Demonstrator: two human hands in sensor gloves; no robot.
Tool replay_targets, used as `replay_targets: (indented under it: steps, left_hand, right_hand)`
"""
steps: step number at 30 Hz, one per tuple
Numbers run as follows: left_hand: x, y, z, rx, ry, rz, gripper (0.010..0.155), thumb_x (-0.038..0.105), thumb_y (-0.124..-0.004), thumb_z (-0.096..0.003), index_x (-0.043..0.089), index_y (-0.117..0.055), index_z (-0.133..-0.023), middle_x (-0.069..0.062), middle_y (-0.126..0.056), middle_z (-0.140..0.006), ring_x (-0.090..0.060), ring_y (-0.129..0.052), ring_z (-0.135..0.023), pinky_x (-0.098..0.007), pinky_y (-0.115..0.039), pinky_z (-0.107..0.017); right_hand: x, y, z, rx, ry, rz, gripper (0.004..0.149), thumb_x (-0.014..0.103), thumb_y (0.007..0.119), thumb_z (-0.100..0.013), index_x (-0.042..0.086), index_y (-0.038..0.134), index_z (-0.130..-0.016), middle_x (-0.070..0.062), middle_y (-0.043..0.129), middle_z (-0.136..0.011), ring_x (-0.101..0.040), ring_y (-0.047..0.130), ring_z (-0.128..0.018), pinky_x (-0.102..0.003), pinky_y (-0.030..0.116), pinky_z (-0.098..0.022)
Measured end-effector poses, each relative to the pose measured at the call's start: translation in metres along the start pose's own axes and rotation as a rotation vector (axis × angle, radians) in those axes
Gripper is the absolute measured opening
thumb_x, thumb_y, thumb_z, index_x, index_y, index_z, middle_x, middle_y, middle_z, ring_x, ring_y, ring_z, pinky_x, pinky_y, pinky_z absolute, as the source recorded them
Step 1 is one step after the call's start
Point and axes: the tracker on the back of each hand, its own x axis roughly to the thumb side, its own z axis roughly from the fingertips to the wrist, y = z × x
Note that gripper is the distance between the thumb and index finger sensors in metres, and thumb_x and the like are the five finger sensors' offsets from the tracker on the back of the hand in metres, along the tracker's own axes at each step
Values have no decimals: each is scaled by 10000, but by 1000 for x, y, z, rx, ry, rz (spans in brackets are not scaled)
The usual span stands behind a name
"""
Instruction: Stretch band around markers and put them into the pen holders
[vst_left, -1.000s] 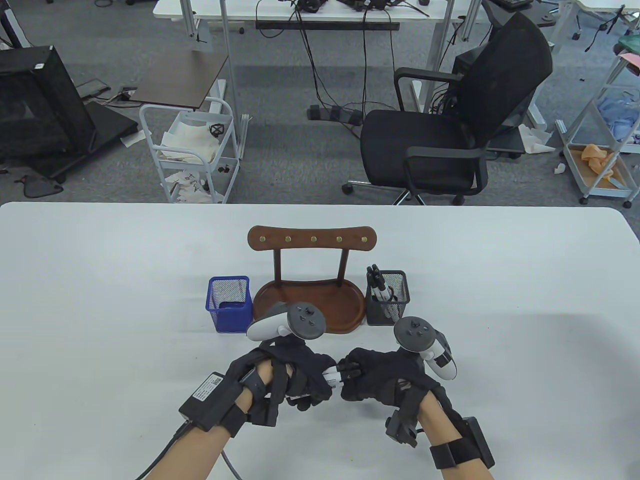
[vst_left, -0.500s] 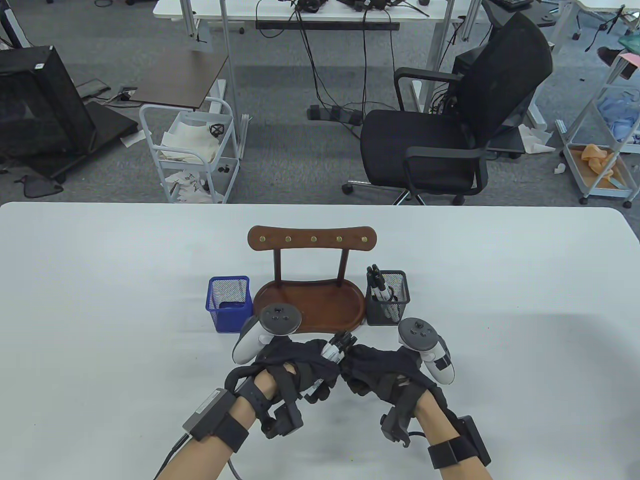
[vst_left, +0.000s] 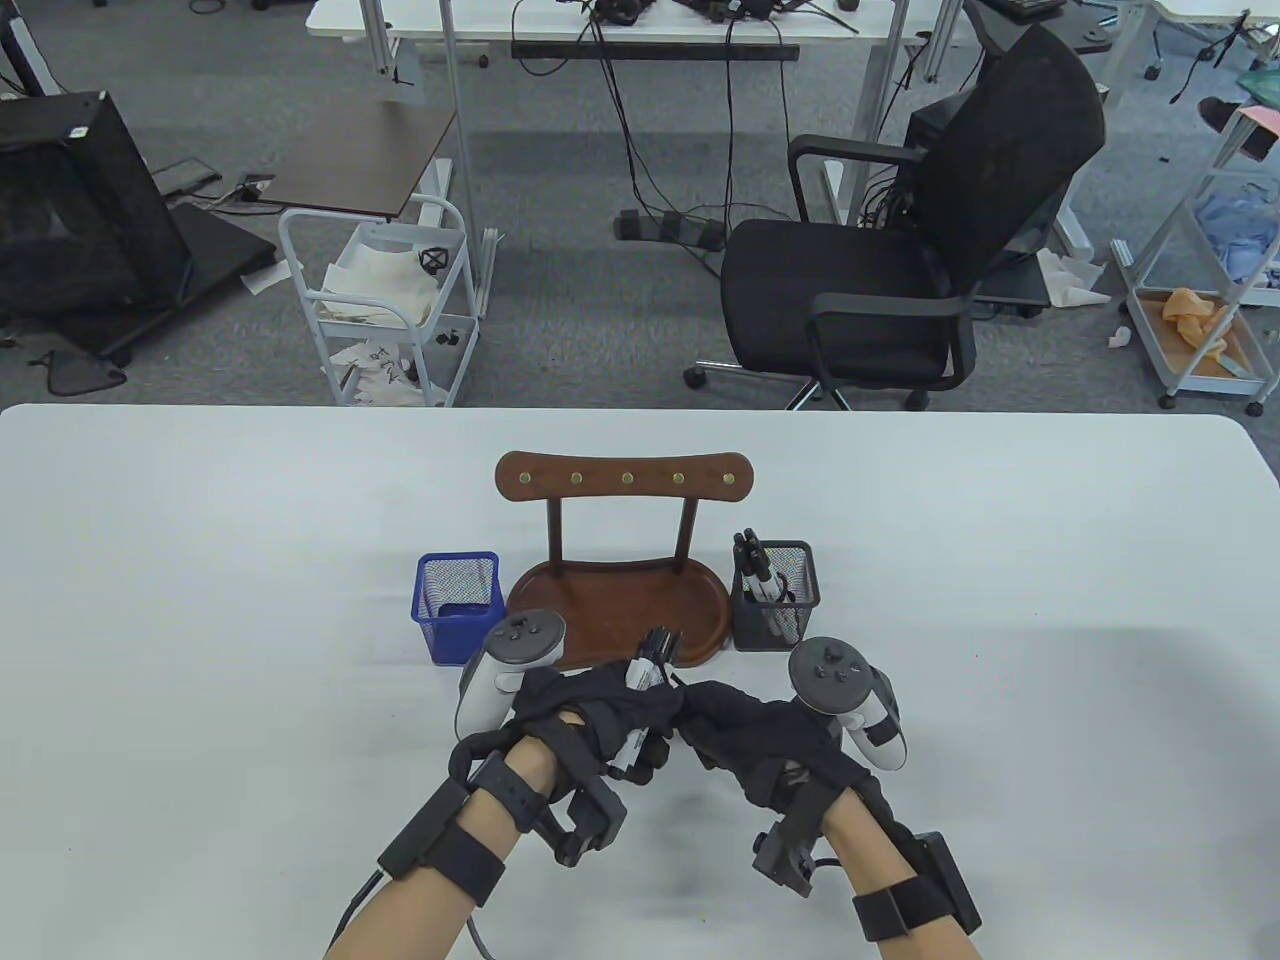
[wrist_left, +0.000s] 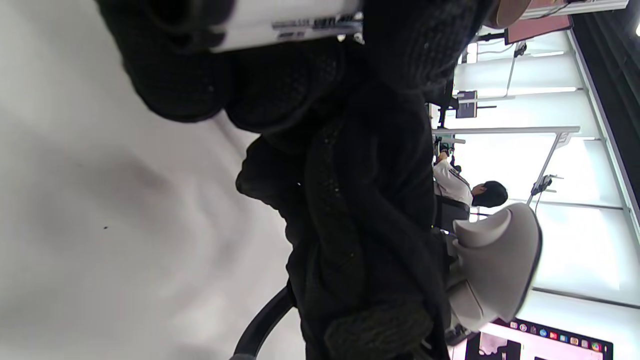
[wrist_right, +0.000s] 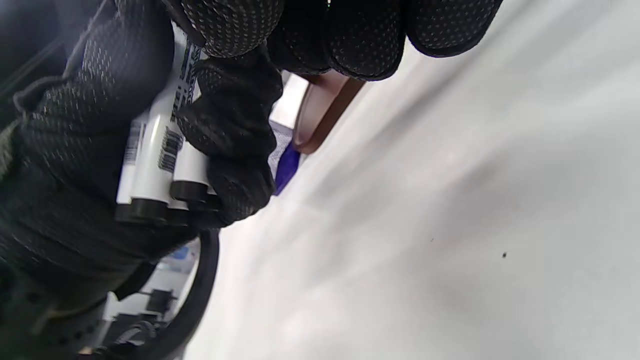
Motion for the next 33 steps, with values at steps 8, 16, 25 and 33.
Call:
replay_targets:
  steps: [8, 16, 25, 33]
  left_hand:
    - [6, 3, 0, 91, 34, 51, 743, 396, -777, -546, 8, -397, -1053, -127, -829, -884, -236, -1005, -616, -509, -877, -499]
    - [6, 6, -4, 135, 20, 100, 735, 413, -774, -561, 11, -404, -1053, -109, -841, -873, -224, -1018, -585, -501, -885, -489]
    - [-1, 9, -10, 215, 3, 68, 663, 426, -753, -605, 61, -440, -1062, -77, -880, -809, -171, -1040, -484, -453, -912, -433]
    - [-1, 11, -3, 158, -107, 45, 512, 362, -744, -622, 101, -534, -1009, -93, -834, -870, -229, -1013, -609, -506, -873, -519]
  right_hand:
    - [17, 4, 9, -94, -80, 147, 430, 270, 714, -543, 275, 655, -968, 26, 778, -929, -262, 809, -759, -587, 585, -727]
    - [21, 7, 11, -104, -135, 164, 421, 271, 715, -537, 317, 669, -953, 48, 771, -931, -249, 785, -786, -594, 537, -765]
    - [26, 15, 11, -61, -160, 192, 415, 284, 716, -538, 326, 684, -950, 34, 788, -923, -255, 790, -780, -606, 519, -766]
    - [25, 6, 13, -123, -184, 95, 422, 291, 734, -540, 254, 711, -960, 22, 859, -853, -218, 877, -654, -579, 611, -725]
